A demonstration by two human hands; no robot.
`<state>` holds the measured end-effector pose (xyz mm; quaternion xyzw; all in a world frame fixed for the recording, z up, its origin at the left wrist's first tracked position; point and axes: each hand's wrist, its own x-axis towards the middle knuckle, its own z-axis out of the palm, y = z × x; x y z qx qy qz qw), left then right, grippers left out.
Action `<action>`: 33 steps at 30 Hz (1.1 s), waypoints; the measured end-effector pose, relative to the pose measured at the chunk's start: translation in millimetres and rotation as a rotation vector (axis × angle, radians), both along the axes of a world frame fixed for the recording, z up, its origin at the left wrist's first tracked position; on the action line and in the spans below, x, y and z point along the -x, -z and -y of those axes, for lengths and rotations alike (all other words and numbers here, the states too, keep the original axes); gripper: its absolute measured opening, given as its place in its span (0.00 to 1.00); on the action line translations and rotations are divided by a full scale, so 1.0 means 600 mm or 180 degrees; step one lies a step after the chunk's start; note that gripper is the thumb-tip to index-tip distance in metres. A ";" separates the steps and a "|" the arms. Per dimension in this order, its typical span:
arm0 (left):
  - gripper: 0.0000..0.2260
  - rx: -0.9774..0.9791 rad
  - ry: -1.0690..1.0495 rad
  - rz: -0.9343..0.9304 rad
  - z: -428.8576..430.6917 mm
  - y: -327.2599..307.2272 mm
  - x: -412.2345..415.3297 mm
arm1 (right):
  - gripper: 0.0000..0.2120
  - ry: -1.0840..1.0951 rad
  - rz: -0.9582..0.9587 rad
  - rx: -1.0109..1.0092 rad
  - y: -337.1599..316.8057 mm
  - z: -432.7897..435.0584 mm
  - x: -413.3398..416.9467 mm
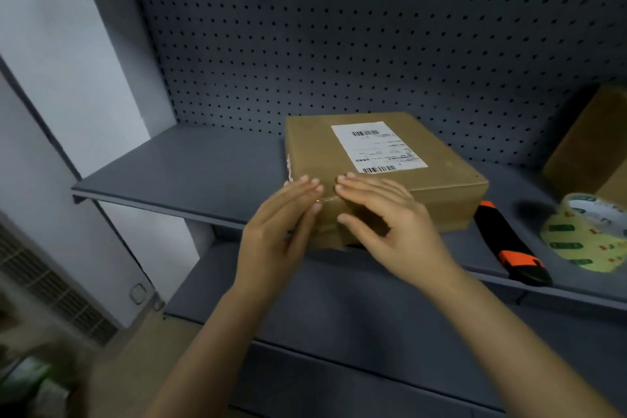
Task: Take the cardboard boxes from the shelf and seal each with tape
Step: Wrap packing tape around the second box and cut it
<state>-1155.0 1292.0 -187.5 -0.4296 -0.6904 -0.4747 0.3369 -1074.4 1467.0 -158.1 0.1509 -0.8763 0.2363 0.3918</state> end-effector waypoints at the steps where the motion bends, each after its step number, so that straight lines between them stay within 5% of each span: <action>1: 0.13 0.0028 0.0049 0.0136 0.001 -0.001 0.003 | 0.18 0.0004 0.0004 -0.0012 0.000 -0.001 0.004; 6: 0.23 -0.0232 0.0128 0.1532 -0.016 0.006 -0.033 | 0.16 0.0045 -0.0007 0.0187 0.002 0.001 0.014; 10: 0.27 -0.0644 -0.0295 0.1870 -0.043 0.023 -0.078 | 0.15 0.0021 -0.0099 0.0233 0.005 -0.001 0.015; 16: 0.28 -0.0548 0.0221 0.2224 -0.042 0.024 -0.061 | 0.15 0.0095 -0.0093 0.0207 0.003 0.007 0.025; 27: 0.30 0.0190 0.1403 0.2430 0.004 0.006 -0.005 | 0.14 0.0124 -0.0124 0.0217 0.000 0.011 0.029; 33: 0.26 0.0640 0.0741 0.1532 0.012 -0.006 0.012 | 0.13 0.0330 0.0388 0.0161 -0.027 0.029 0.022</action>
